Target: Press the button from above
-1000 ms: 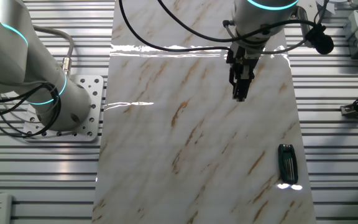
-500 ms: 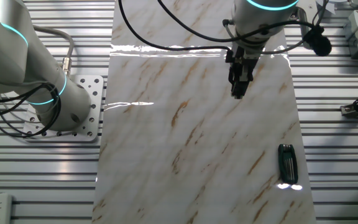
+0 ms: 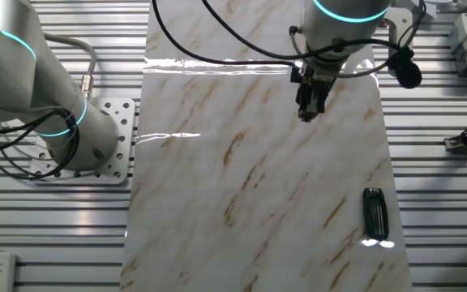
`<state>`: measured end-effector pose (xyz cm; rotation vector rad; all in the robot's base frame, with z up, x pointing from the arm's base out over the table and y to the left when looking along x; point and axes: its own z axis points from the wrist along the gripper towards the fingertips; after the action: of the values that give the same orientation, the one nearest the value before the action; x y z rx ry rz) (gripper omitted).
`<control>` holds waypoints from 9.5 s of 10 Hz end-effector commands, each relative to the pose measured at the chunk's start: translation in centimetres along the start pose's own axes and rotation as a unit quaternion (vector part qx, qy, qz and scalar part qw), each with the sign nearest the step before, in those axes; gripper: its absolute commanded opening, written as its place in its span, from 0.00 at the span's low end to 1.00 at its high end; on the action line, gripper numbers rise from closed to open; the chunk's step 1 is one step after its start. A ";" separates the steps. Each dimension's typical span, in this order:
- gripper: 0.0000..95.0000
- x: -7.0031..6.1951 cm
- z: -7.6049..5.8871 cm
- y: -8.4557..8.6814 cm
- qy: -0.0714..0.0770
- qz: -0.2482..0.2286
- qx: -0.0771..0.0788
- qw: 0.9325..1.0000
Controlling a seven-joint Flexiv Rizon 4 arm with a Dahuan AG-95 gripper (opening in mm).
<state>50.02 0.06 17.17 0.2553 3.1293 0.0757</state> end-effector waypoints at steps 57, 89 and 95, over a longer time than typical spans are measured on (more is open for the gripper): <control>0.00 -10.2 -1.3 23.5 0.004 0.031 0.004 1.000; 0.00 -6.5 4.2 23.5 -0.004 -0.032 -0.016 0.999; 0.00 -5.2 5.3 23.1 0.025 -0.040 -0.016 0.999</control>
<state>58.91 22.18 12.97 0.1332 3.1771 0.1335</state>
